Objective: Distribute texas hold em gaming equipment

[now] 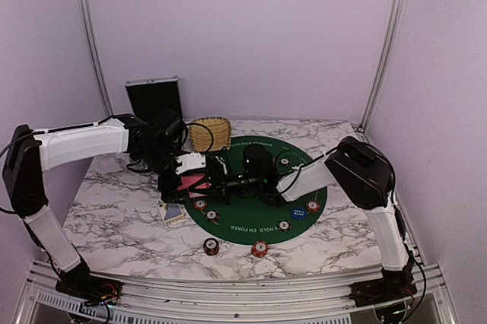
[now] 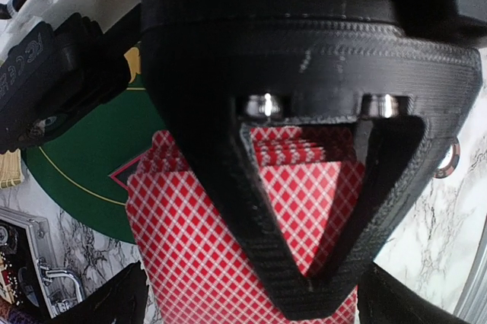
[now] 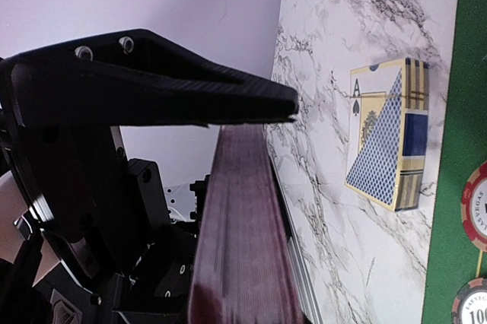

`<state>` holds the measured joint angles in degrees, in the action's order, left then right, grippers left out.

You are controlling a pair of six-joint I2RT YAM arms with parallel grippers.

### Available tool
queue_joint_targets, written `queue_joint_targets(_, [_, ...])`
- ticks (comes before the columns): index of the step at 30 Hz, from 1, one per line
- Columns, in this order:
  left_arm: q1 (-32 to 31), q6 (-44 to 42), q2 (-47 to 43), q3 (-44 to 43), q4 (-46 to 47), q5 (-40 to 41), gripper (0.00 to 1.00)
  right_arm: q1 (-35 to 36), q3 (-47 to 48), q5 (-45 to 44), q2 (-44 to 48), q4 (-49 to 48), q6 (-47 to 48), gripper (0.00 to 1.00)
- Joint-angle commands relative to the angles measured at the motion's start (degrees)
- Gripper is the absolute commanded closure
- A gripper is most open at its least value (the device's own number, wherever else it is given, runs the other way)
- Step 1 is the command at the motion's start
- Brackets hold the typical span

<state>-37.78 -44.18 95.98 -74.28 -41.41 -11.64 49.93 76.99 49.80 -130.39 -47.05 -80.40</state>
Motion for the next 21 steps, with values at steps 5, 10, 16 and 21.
queue_joint_targets(5, [-0.2, -1.2, 2.1, -1.4, -0.9, -0.4, 0.11, 0.3, 1.5, -0.5, 1.5, -2.7, 0.2, 0.85])
queue_joint_targets(10, [-0.1, -1.7, 2.6, -1.5, -0.8, -0.2, 0.2, 0.5, 2.0, -0.2, 1.0, -2.9, -0.1, 0.85])
queue_joint_targets(16, [-0.4, -2.1, 2.4, -1.8, -0.9, 0.3, 0.38, 0.3, 1.9, -0.2, 1.1, -2.4, 0.0, 0.71])
queue_joint_targets(21, [-1.0, -2.4, 1.9, -1.5, -1.0, 1.0, 0.48, 0.2, 1.6, -0.6, 0.9, -2.0, -0.2, 0.63])
